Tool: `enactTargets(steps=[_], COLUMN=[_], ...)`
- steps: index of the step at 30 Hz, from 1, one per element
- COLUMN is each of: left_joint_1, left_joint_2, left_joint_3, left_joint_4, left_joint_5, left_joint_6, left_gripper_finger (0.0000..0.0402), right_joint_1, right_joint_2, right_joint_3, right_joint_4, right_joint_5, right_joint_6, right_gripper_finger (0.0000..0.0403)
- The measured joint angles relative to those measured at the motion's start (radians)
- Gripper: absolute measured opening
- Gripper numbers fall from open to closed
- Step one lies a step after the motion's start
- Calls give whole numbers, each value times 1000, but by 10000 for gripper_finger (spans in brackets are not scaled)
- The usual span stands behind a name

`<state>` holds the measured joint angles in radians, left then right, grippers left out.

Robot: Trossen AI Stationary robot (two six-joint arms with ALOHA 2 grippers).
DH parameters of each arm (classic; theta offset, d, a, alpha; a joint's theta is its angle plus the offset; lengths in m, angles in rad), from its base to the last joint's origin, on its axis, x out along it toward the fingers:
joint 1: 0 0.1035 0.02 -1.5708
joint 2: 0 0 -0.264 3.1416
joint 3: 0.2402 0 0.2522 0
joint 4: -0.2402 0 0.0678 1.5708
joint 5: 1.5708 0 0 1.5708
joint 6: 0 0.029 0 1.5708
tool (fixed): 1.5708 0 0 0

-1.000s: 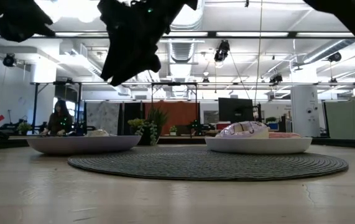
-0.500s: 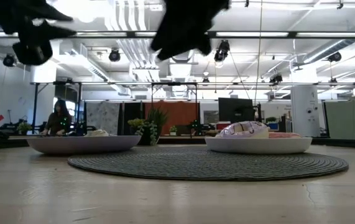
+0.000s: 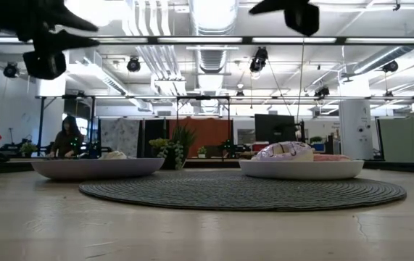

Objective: Pick & Place donuts
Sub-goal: Return to Home Position

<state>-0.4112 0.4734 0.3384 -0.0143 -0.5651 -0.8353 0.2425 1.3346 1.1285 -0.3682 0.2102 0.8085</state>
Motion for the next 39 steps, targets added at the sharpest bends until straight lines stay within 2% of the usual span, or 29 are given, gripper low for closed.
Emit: enactTargets(steps=[2,5,9,12,15,18,25,30,36,39], left_joint_1=[0,3,36,91,175,265,471,480,477,478], left_joint_2=[-1,0,1,0,-2,-33,-118,-152,-159,-159], left_joint_3=[16,25,-2,-19,-18,-13,-17,-59,-208,-257], left_joint_4=[3,46,177,197,191,176,31,40,236,272], left_joint_5=[66,154,291,373,416,537,756,763,755,730], left_joint_6=[6,124,201,253,285,337,317,330,314,312], left_gripper_finger=[71,71,71,71,71,71,71,71,71,71], right_joint_1=[31,67,72,67,57,37,-14,-23,-52,-64], right_joint_2=[-49,-110,-144,-147,-144,-143,-143,-143,-143,-144], right_joint_3=[-40,-102,-205,-265,-297,-314,-330,-333,-333,-333], right_joint_4=[59,226,443,554,577,573,575,550,494,474], right_joint_5=[0,-2,-10,-5,-5,5,46,48,56,54], right_joint_6=[-62,-175,-222,-233,-236,-249,-266,-286,-286,-271], right_gripper_finger=[130,134,134,129,126,123,128,132,126,123])
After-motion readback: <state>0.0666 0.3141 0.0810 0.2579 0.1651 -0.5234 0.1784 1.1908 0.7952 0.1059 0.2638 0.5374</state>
